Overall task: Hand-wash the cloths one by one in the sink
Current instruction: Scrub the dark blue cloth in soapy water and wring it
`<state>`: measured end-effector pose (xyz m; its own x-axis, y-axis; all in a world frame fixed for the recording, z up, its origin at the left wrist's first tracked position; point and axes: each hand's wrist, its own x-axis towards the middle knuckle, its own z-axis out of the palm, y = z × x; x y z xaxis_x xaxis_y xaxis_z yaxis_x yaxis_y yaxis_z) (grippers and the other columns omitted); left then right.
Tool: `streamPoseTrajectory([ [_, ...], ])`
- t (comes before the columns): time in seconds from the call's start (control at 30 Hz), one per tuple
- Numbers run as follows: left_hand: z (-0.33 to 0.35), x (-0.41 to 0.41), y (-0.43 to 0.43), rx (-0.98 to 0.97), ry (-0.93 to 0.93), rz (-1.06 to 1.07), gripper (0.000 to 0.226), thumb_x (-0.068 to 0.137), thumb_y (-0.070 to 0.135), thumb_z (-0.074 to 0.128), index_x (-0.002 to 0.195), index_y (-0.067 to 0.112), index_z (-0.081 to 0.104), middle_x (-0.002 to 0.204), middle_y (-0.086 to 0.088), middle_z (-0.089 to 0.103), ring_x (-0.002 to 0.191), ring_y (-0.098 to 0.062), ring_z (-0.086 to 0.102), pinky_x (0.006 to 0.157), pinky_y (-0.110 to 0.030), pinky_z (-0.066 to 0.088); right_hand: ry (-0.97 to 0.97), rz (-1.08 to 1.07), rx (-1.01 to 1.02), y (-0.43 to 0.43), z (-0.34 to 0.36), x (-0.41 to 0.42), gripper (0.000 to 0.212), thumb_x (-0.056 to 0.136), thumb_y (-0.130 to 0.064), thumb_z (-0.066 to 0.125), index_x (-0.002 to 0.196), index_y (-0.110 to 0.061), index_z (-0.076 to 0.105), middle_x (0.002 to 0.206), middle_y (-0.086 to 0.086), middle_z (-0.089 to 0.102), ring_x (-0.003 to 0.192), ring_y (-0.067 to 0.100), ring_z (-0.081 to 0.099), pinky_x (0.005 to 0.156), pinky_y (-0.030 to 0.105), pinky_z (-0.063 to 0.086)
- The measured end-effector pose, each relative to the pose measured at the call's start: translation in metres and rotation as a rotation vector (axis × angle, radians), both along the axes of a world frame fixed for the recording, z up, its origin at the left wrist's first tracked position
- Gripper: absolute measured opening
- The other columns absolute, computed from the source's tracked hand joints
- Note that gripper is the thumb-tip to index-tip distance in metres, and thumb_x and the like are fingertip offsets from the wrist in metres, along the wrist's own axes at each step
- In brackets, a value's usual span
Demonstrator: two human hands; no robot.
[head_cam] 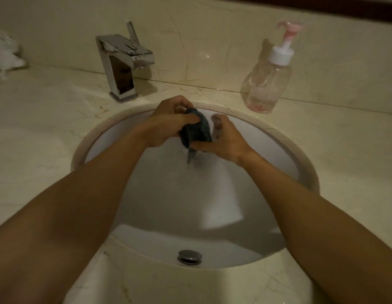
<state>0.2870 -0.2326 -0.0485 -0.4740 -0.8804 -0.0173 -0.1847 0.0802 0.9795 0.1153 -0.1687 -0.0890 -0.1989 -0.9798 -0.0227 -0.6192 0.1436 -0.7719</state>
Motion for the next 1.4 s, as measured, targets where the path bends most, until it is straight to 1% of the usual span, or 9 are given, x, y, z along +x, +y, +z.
streamPoseTrajectory([
  [0.1,0.007,-0.008,0.01,0.19,0.177,-0.147,0.018,0.092,-0.002,0.063,0.091,0.015,0.058,0.106,-0.015,0.069,0.098,-0.03,0.07,0.071,-0.036,0.059,-0.42,0.176,0.022,0.003,0.004,0.005,0.088,0.074,-0.017,0.093,0.147,-0.02,0.043,0.138,-0.001,0.06,0.115,0.019,0.065,0.079,0.026,0.061],
  [0.2,0.011,-0.013,0.015,0.22,0.208,-0.158,0.018,0.091,-0.003,0.063,0.089,0.014,0.058,0.101,-0.014,0.069,0.094,-0.028,0.07,0.072,-0.035,0.059,-0.637,0.201,0.113,0.001,0.002,0.009,0.052,0.081,0.0,0.083,0.127,-0.008,0.062,0.118,0.011,0.073,0.105,0.036,0.071,0.092,0.049,0.06],
  [0.37,-0.006,-0.014,0.01,-0.18,-0.34,0.102,0.035,0.083,0.014,0.079,0.11,0.024,0.059,0.113,-0.002,0.061,0.103,-0.019,0.062,0.074,-0.025,0.053,-0.046,0.004,0.343,0.005,0.014,0.001,0.029,0.088,-0.019,0.079,0.108,-0.003,0.067,0.086,0.017,0.069,0.07,0.03,0.068,0.065,0.041,0.062],
  [0.53,-0.012,-0.029,0.029,-0.558,-0.754,-0.279,0.107,0.071,0.021,0.089,0.156,0.021,0.023,0.157,-0.002,0.028,0.141,-0.022,0.035,0.108,-0.03,0.037,0.263,-0.047,0.382,0.015,0.034,0.005,0.034,0.085,-0.013,0.08,0.113,-0.002,0.062,0.085,0.013,0.063,0.069,0.032,0.068,0.054,0.04,0.062],
  [0.77,-0.021,-0.04,0.035,-0.691,-0.986,-0.194,0.024,0.091,0.013,0.064,0.115,0.015,0.064,0.108,-0.004,0.068,0.089,-0.02,0.061,0.08,-0.03,0.047,0.526,0.089,0.244,0.021,0.032,0.021,0.015,0.088,-0.014,0.068,0.085,-0.015,0.053,0.077,0.002,0.054,0.064,0.016,0.052,0.059,0.032,0.048],
  [0.93,-0.016,-0.042,0.039,-0.732,-1.045,-0.135,0.019,0.093,0.019,0.059,0.112,0.016,0.063,0.1,-0.004,0.066,0.085,-0.024,0.061,0.074,-0.034,0.051,0.546,0.07,0.182,0.023,0.032,0.021,0.024,0.091,-0.016,0.059,0.071,-0.021,0.046,0.074,-0.002,0.049,0.065,0.017,0.05,0.063,0.033,0.044],
  [1.03,-0.011,-0.043,0.037,-0.722,-1.126,-0.053,0.016,0.094,0.021,0.06,0.107,0.014,0.065,0.081,-0.001,0.056,0.072,-0.021,0.056,0.066,-0.034,0.048,0.491,0.035,0.131,0.021,0.027,0.025,0.008,0.089,-0.015,0.062,0.088,-0.016,0.055,0.075,-0.003,0.051,0.078,0.023,0.06,0.064,0.03,0.043],
  [1.17,-0.006,-0.039,0.032,-0.667,-1.201,0.072,0.017,0.09,0.021,0.068,0.105,0.014,0.063,0.073,-0.001,0.046,0.074,-0.021,0.055,0.067,-0.033,0.048,0.341,0.089,0.027,0.022,0.022,0.024,0.037,0.081,-0.013,0.077,0.111,-0.017,0.054,0.101,-0.002,0.055,0.091,0.018,0.054,0.074,0.028,0.039],
  [1.4,-0.014,-0.026,0.031,-0.563,-1.2,0.005,0.023,0.088,0.042,0.069,0.089,0.022,0.059,0.078,0.001,0.058,0.072,-0.019,0.058,0.071,-0.034,0.051,0.183,0.141,0.037,0.026,0.02,0.015,0.043,0.088,0.0,0.065,0.124,-0.021,0.055,0.109,0.007,0.063,0.084,0.023,0.063,0.065,0.029,0.052],
])
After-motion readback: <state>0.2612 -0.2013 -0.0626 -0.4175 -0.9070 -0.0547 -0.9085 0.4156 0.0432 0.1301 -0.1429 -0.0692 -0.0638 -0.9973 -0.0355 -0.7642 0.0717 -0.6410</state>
